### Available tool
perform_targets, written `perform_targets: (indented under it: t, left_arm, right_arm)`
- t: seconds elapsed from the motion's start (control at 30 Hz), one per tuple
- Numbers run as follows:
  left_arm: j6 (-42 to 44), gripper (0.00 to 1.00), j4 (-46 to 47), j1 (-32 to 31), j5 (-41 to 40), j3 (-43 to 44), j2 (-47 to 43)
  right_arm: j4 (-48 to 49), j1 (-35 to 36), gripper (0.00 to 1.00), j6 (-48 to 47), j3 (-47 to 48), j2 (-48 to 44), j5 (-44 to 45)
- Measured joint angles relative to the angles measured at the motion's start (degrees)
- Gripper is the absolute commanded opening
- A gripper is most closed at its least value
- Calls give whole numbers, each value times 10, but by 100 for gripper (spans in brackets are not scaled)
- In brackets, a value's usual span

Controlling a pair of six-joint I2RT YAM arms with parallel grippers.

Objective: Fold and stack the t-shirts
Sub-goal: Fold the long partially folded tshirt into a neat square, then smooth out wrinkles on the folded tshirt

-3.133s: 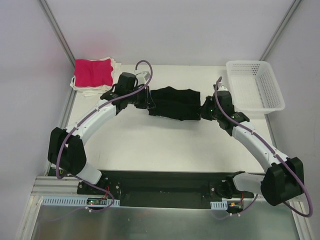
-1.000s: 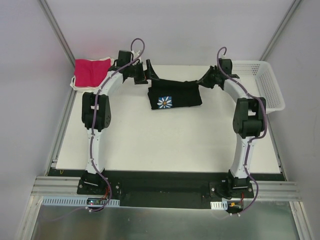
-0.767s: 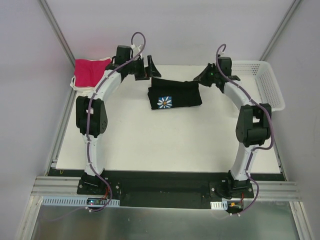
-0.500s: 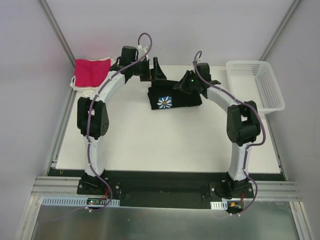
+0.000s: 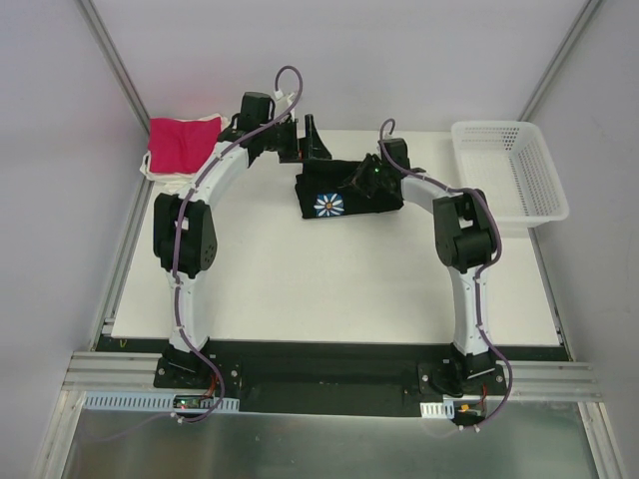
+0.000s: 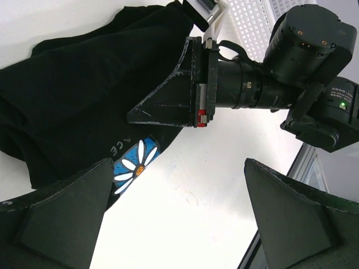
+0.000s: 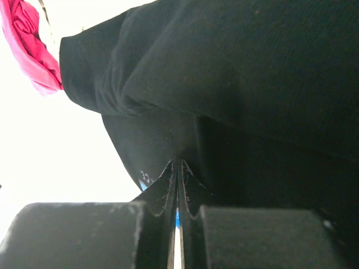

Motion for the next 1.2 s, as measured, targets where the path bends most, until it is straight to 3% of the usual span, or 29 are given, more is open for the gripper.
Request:
perform_targets:
  t: [0.2, 0.47, 0.8, 1.0, 1.2]
  left_arm:
    - [-1, 99, 1, 0, 13, 11, 10]
    - [-3, 99, 0, 8, 33, 21, 34]
    - [-3, 99, 0, 8, 51, 34, 35]
    - [-3, 99, 2, 3, 61, 34, 35]
    - [-4, 99, 7, -8, 61, 20, 35]
  right_arm:
    - [8, -1, 1, 23, -20, -1, -14]
    - [82, -1, 1, 63, -212, -82, -30]
    - [70, 3, 1, 60, -368, -211, -14]
    - [50, 3, 1, 39, -361, -226, 1]
    - [31, -9, 1, 10, -256, -198, 7]
